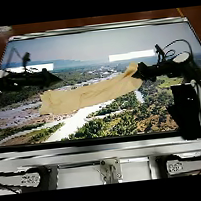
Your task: Fold the shirts.
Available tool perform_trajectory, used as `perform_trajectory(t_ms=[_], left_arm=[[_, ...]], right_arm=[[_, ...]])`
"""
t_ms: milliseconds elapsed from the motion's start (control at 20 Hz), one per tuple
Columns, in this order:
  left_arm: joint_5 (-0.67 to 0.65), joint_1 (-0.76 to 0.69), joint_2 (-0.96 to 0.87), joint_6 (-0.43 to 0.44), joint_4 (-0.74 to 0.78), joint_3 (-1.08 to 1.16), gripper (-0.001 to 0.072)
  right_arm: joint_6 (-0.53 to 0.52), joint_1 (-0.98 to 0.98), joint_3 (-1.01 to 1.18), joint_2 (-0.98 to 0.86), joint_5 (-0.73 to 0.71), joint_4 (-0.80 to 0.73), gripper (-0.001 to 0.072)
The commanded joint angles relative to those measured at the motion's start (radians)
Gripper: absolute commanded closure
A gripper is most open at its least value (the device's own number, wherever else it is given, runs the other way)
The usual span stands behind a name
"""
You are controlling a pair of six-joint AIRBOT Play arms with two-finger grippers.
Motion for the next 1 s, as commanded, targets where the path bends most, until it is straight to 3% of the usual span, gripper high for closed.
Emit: perform_trajectory(t_ms=[0, 200, 350, 550, 800, 950], left_arm=[[0.189, -0.228, 0.0, 0.005, -0.002, -0.132, 0.0665], [0.444, -0.478, -0.02, 0.002, -0.042, -0.203, 0.0665], [0.597, -0.628, -0.067, 0.002, -0.204, -0.203, 0.0664], [0.663, -0.76, -0.181, 0.003, -0.474, -0.168, 0.0665], [0.615, -0.63, -0.092, 0.111, -0.462, -0.142, 0.0668], [0.605, -0.436, 0.135, 0.106, -0.241, -0.142, 0.0668]], right_arm=[[0.09, 0.014, 0.001, 0.191, 0.168, -0.05, 0.0648], [0.234, 0.021, 0.001, 0.398, 0.247, -0.118, 0.0648], [0.309, 0.021, 0.001, 0.512, 0.313, -0.14, 0.0648], [0.364, 0.021, 0.001, 0.586, 0.371, -0.14, 0.0648], [0.373, 0.056, 0.001, 0.579, 0.263, -0.154, 0.0648], [0.352, 0.246, 0.001, 0.488, 0.047, -0.212, 0.0648]])
